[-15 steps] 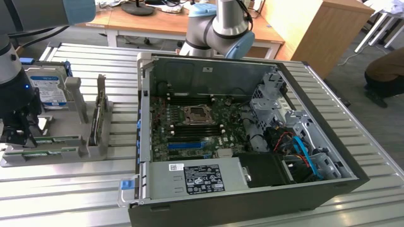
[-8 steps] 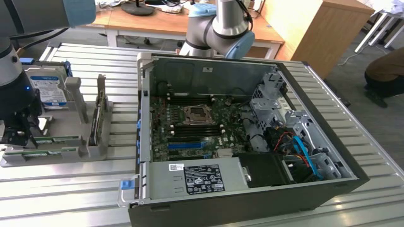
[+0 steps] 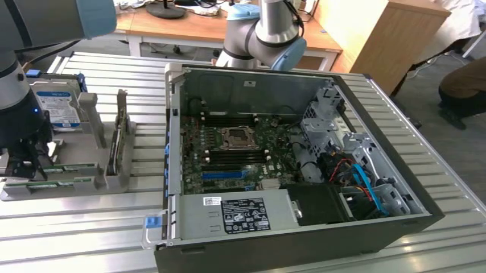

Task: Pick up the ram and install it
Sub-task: 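Pick up the ram and move it above insertion slot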

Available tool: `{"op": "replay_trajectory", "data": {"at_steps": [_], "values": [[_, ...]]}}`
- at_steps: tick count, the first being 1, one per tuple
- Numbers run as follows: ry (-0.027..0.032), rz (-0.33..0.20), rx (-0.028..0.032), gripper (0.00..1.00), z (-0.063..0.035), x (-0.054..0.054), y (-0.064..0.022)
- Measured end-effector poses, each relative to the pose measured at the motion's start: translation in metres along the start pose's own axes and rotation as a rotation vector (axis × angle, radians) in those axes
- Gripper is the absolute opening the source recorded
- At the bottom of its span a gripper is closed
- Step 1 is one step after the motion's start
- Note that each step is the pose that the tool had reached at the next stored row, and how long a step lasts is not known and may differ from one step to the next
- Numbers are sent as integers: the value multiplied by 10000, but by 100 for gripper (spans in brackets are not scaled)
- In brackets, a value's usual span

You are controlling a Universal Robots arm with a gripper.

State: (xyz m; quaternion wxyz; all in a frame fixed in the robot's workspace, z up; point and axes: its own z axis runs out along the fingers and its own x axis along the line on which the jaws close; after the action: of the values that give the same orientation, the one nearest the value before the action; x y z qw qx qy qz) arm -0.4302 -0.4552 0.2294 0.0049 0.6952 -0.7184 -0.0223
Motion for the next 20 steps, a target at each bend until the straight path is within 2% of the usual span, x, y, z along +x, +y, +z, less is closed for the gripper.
{"op": "replay_trajectory", "data": {"at_steps": [20], "values": [[0, -4, -1, 36, 203, 5, -8]]}}
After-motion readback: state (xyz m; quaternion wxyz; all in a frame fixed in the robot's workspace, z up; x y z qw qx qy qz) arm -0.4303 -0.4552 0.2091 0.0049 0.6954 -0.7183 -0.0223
